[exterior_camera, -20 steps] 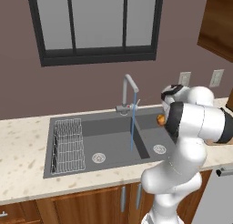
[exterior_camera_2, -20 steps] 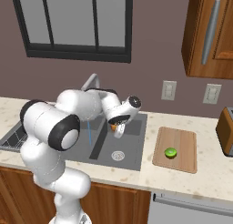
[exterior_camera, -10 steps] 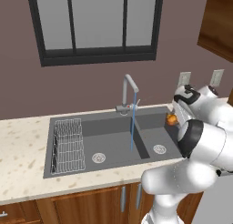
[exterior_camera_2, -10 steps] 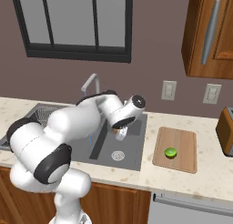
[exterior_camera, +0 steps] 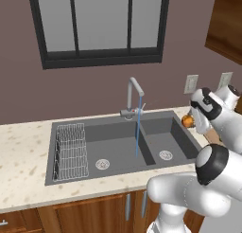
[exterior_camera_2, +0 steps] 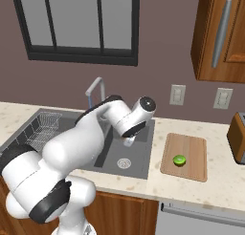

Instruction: Pick the kiwi, peach from the sink and place them on the cutting board to airdry. Then turn off the sink faucet.

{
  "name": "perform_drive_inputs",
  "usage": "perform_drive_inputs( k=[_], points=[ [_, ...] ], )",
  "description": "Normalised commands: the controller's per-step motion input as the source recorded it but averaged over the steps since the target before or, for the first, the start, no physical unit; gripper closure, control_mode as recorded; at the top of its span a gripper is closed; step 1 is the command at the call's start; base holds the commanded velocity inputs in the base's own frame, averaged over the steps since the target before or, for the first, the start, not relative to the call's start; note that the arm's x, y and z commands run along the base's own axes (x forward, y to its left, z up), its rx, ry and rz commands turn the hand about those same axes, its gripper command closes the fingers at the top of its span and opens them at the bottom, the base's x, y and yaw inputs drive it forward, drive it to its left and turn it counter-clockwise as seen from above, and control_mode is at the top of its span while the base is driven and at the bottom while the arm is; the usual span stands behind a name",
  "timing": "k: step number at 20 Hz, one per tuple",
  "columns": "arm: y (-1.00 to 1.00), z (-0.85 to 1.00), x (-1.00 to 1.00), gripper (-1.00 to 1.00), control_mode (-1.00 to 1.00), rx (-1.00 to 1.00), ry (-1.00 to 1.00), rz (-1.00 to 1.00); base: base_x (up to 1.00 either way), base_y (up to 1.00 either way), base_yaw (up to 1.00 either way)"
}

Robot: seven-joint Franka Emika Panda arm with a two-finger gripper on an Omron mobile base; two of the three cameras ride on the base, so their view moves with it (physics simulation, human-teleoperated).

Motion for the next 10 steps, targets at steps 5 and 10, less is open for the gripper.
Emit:
perform_drive_inputs(
  k=[5,10],
  points=[
    [-0.46,0.28,-0.13,1.0,-1.0,0.0,0.08,-0.24,0.0,0.0,0.0],
    [-0.42,0.12,-0.05,1.0,-1.0,0.0,0.08,-0.28,0.0,0.0,0.0]
  ],
)
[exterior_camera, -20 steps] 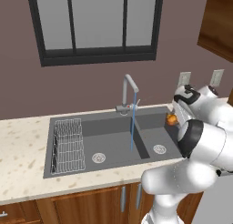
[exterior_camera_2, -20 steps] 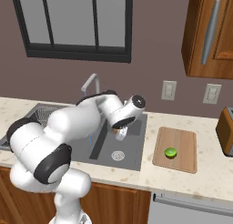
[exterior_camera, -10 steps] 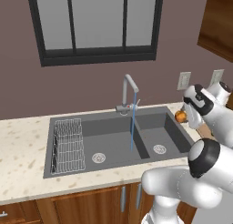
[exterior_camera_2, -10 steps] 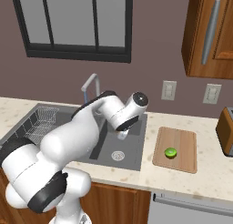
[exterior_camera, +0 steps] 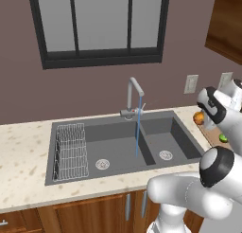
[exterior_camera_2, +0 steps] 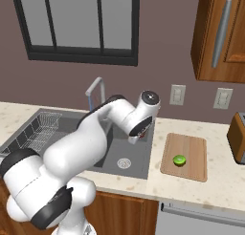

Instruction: Pick the kiwi, peach from the sink and place them on the cutting board to airdry. Then turn off the sink faucet.

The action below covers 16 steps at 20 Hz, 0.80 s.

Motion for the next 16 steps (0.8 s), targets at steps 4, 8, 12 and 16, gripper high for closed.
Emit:
perform_drive_inputs(
  k=[4,8,12,16],
  points=[
    [-0.29,0.01,-0.04,1.0,-1.0,0.0,0.05,-0.28,0.0,0.0,0.0],
    [-0.16,0.0,-0.02,1.0,-1.0,0.0,0.0,-0.29,0.0,0.0,0.0],
    [-0.13,0.0,0.0,1.0,-1.0,0.0,0.0,-0.26,0.0,0.0,0.0],
    [-0.04,-0.03,-0.03,1.0,-1.0,0.0,0.01,-0.18,0.0,0.0,0.0]
  ],
)
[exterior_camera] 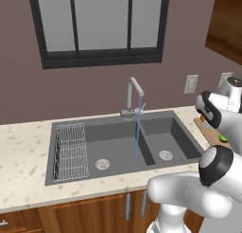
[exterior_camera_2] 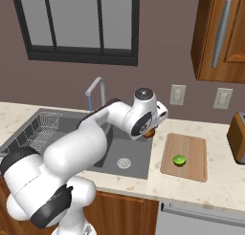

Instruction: Pick the kiwi, peach from the sink and place them on the cutting board to airdry. Then turn off the sink faucet.

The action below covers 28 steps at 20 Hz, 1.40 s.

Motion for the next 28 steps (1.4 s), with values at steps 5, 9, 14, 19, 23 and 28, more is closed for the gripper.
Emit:
perform_drive_inputs(
  k=[5,9,14,19,23,28],
  points=[
    [0.0,0.0,-0.45,1.0,-1.0,0.0,-0.02,-0.1,0.0,0.0,0.0],
    [0.0,0.03,-0.6,1.0,-1.0,0.05,-0.02,-0.1,0.0,0.0,0.0],
    [0.0,0.14,-0.55,1.0,-1.0,0.11,0.0,-0.12,0.0,0.0,0.0],
    [0.0,0.03,-0.24,1.0,-1.0,0.1,0.0,-0.19,0.0,0.0,0.0],
    [-0.03,0.0,-0.01,1.0,-1.0,0.01,0.0,-0.2,0.0,0.0,0.0],
    [-0.09,0.0,0.0,1.0,-1.0,0.0,0.0,-0.17,0.0,0.0,0.0]
  ],
)
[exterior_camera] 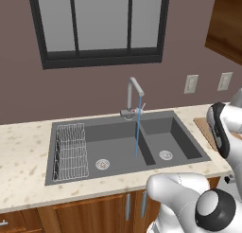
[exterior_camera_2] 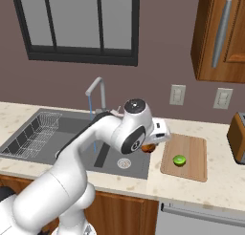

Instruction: Pick the kiwi, peach from the sink and place them on the cutting board to airdry. Then turn off the sink faucet.

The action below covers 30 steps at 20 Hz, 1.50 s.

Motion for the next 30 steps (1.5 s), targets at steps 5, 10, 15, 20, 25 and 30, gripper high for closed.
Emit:
perform_drive_inputs(
  k=[5,10,15,20,25,30],
  points=[
    [-0.07,-0.02,0.0,1.0,-1.0,0.0,-0.05,-0.14,0.0,0.0,0.0],
    [-0.11,0.0,0.04,1.0,-1.0,0.0,-0.02,-0.09,0.0,0.0,0.0],
    [-0.11,0.0,0.15,1.0,-1.0,0.0,0.0,-0.04,0.0,0.0,0.0],
    [-0.08,0.0,0.1,1.0,-1.0,0.0,-0.01,0.0,0.0,0.0,0.0],
    [-0.12,0.0,0.12,1.0,-1.0,0.0,-0.02,0.0,0.0,0.0,0.0],
    [-0.08,-0.02,0.27,1.0,-1.0,0.0,0.0,0.0,0.0,0.0,0.0]
  ],
)
